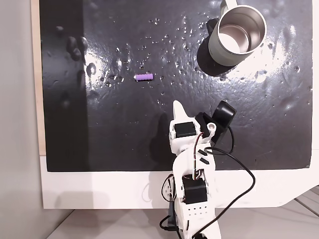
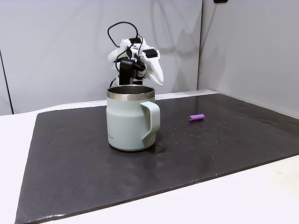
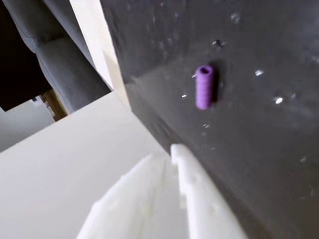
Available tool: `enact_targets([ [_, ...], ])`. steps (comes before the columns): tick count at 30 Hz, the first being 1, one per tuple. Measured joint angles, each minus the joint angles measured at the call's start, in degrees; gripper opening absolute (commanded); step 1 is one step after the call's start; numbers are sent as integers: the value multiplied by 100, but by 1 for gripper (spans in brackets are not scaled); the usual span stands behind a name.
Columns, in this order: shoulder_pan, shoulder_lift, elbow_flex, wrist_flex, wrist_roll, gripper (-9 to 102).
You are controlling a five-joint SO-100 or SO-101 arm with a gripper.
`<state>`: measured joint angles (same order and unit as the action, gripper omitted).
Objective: Grasp a pengrip and put it in the cup.
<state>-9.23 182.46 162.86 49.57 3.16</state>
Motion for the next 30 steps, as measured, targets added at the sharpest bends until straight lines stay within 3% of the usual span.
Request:
enact_targets([
  [6, -105, -1978, -2074, 668, 0, 2],
  [13, -237, -4245, -4315, 1854, 642, 24],
  [24, -932, -7119, -6662, 3085, 2197, 25],
  [30, -1081, -8104, -7409, 3349, 2408, 26],
])
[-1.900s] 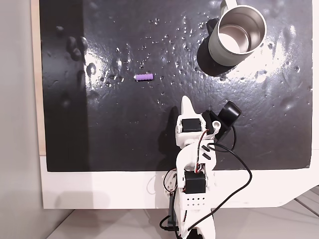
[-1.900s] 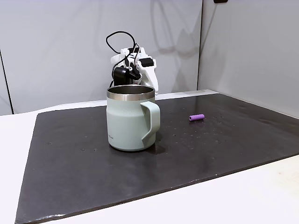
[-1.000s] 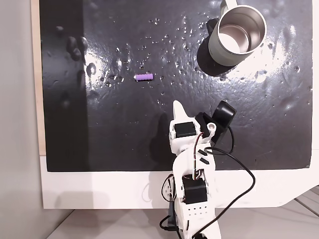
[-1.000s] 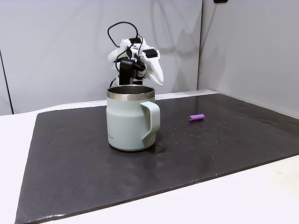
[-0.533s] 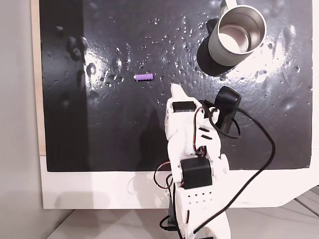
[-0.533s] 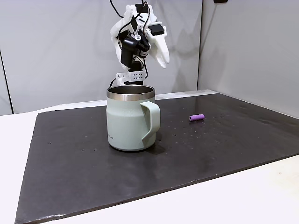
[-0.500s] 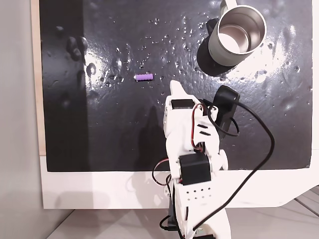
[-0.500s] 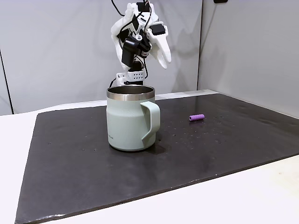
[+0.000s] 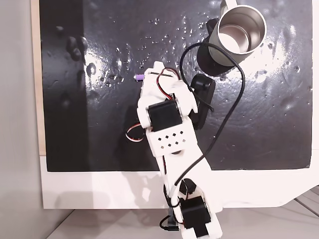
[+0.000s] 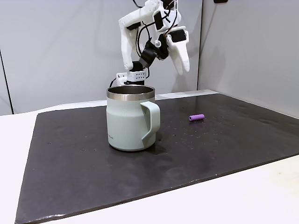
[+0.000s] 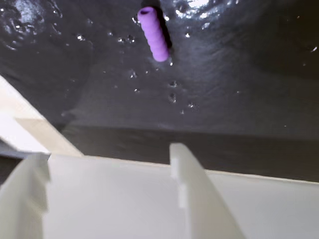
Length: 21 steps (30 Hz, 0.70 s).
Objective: Grasp a pengrip and put it in the cup.
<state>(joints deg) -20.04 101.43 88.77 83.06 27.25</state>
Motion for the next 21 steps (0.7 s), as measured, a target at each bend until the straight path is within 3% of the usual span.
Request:
enact_targets([
  [7, 9, -1239, -773, 290, 35, 27],
  [21, -615, -3208, -1362, 70, -18, 27],
])
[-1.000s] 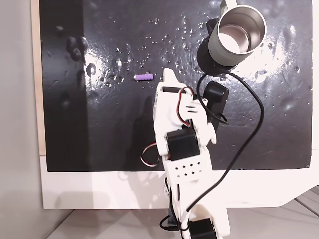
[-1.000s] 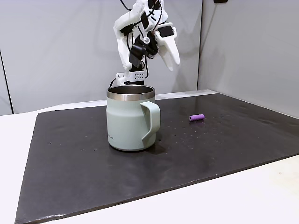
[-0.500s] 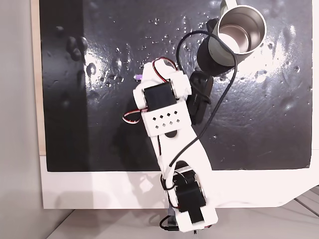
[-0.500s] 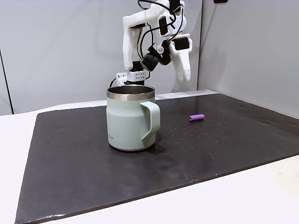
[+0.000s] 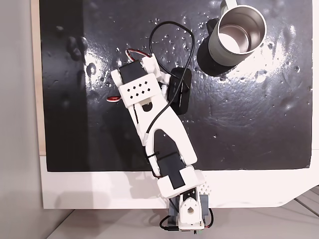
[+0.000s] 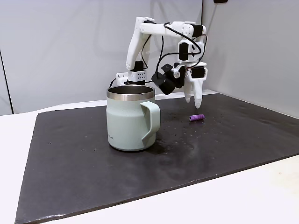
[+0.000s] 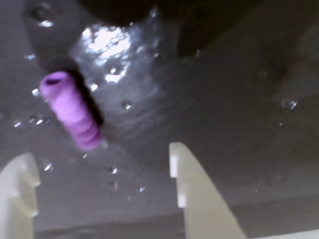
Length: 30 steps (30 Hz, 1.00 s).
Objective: Grasp a pengrip and put it in the cup.
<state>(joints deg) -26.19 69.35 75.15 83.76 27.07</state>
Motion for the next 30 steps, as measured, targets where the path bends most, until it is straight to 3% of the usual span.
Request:
enact_targets([
  [14, -35, -826, -9, -791, -167, 25],
  [25, -26, -940, -62, -1011, -211, 1],
  [30, -18, -967, -62, -1011, -211, 0],
])
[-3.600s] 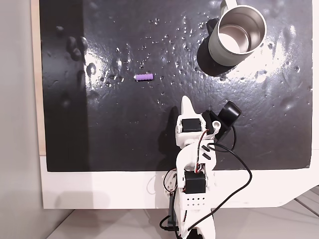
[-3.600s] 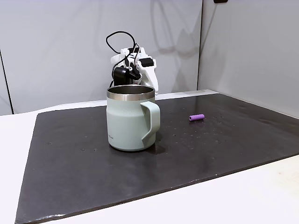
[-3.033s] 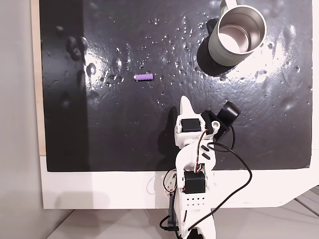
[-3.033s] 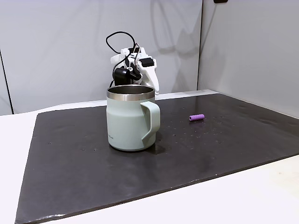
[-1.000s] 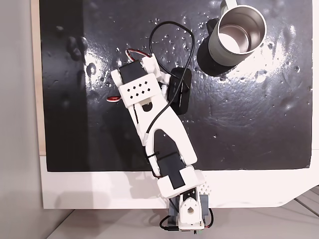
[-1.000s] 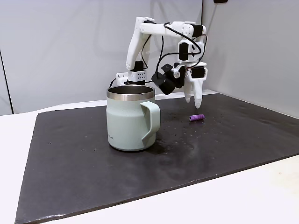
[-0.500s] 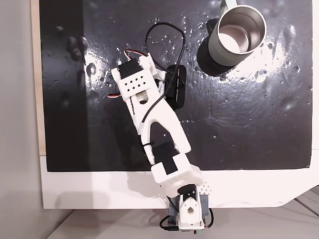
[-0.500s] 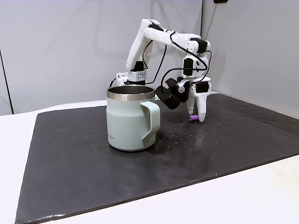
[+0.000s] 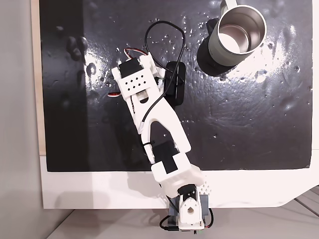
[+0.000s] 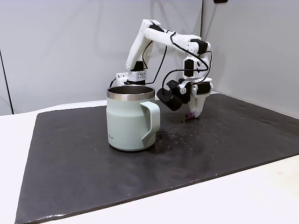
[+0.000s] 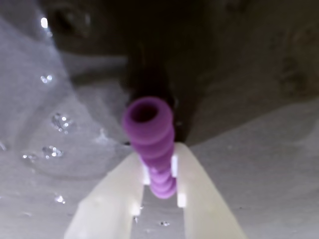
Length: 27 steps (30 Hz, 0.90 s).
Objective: Grasp a pengrip and put it in the cup.
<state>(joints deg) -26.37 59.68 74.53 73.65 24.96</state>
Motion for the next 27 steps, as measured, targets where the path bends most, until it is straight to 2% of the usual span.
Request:
enact_targets([
  [4, 0, 53, -35, 26, -35, 0],
  [14, 114, 1415, -1011, 1046, -62, 0],
  [27, 316, 2760, -1397, 1406, -264, 0],
])
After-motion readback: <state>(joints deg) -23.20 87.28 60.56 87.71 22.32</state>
